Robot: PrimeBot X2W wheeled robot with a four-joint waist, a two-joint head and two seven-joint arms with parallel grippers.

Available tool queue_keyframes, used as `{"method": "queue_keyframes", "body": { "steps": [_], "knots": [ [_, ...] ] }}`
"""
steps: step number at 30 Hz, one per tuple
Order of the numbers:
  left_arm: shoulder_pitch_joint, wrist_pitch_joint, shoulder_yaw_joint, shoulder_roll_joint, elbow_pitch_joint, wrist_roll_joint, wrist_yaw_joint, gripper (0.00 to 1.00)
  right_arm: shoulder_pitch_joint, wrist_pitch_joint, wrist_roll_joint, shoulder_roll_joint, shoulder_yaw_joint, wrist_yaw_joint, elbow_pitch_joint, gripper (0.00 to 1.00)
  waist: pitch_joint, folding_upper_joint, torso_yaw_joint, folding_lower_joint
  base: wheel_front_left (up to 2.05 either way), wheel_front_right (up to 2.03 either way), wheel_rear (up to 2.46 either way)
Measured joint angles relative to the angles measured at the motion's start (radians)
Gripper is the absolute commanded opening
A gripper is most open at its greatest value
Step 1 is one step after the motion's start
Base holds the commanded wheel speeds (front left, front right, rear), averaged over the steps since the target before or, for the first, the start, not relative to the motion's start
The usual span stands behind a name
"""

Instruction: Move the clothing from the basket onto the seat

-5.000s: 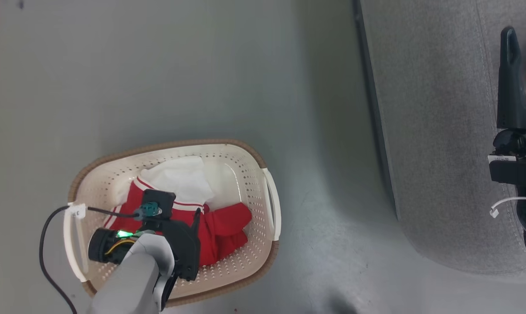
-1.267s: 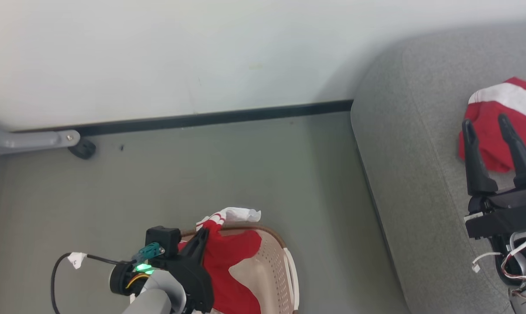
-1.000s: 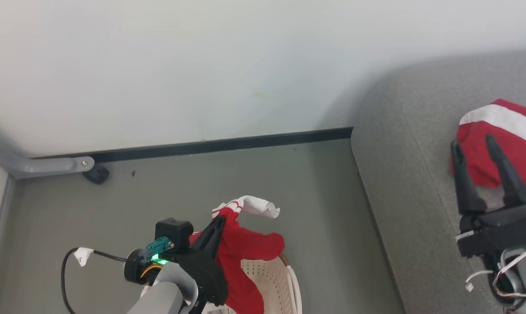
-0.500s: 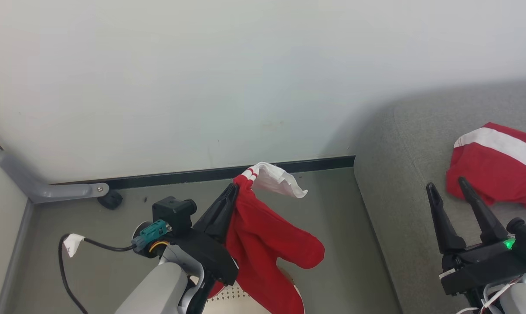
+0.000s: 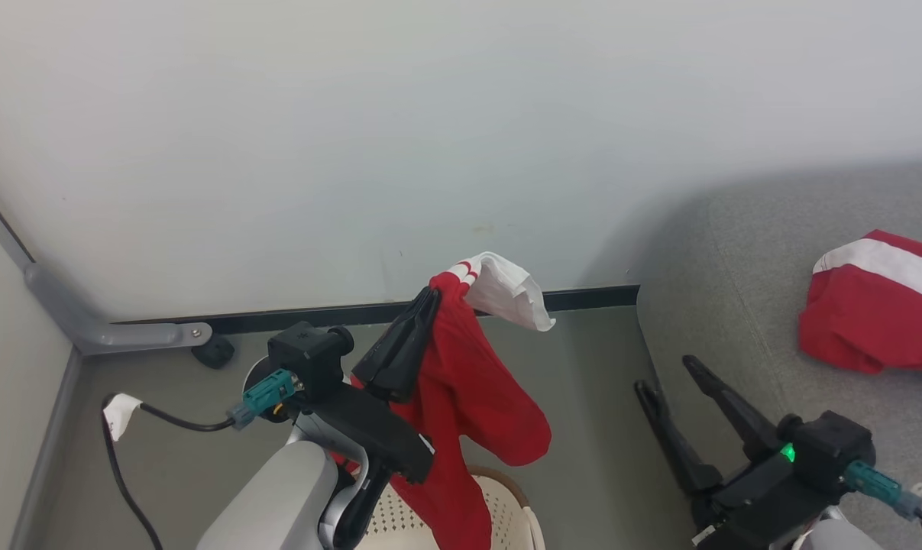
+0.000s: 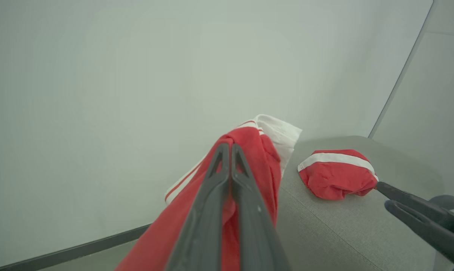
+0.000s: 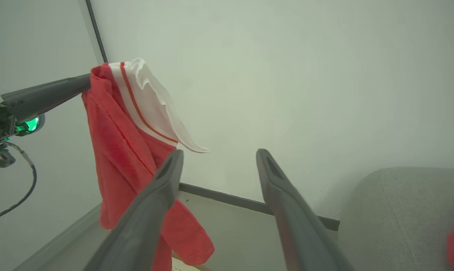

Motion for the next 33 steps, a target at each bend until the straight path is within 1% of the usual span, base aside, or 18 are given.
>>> {"method": "queue_keyframes", "body": {
  "steps": [5, 11, 16, 22, 25, 33],
  "knots": [
    [0.000, 0.018, -0.007, 0.000, -0.044, 0.001, 0.002, 0.00, -0.077, 0.001, 0.005, -0.007, 0.110, 0.000, 0.044, 1.00, 0.003, 0.0000, 0.012, 0.0000, 0.00, 0.00, 0.00],
    [-0.012, 0.043, -0.031, -0.011, -0.087, 0.001, 0.002, 0.00, -0.146, 0.019, 0.018, -0.030, 0.229, 0.000, 0.115, 1.00, 0.007, 0.0000, 0.037, 0.0000, 0.00, 0.00, 0.00],
    [-0.014, 0.062, -0.043, -0.012, -0.109, 0.002, 0.010, 0.00, -0.211, 0.028, 0.030, -0.032, 0.345, 0.000, 0.157, 1.00, 0.011, 0.0000, 0.061, 0.0001, 0.00, 0.00, 0.00],
    [-0.016, 0.079, -0.066, -0.023, -0.144, 0.002, 0.011, 0.00, -0.274, 0.044, 0.059, -0.031, 0.448, 0.000, 0.232, 1.00, 0.012, 0.0000, 0.085, 0.0001, 0.00, 0.00, 0.00],
    [-0.016, 0.088, -0.075, -0.025, -0.163, 0.002, 0.011, 0.00, -0.312, 0.045, 0.064, -0.019, 0.490, 0.000, 0.279, 1.00, 0.010, 0.0000, 0.096, 0.0001, 0.00, 0.00, 0.00],
    [-0.015, 0.107, -0.092, -0.026, -0.211, 0.002, 0.019, 0.00, -0.394, 0.044, 0.121, 0.048, 0.585, 0.001, 0.379, 1.00, 0.008, 0.0000, 0.120, 0.0001, 0.00, 0.00, 0.00]
  ]
}}
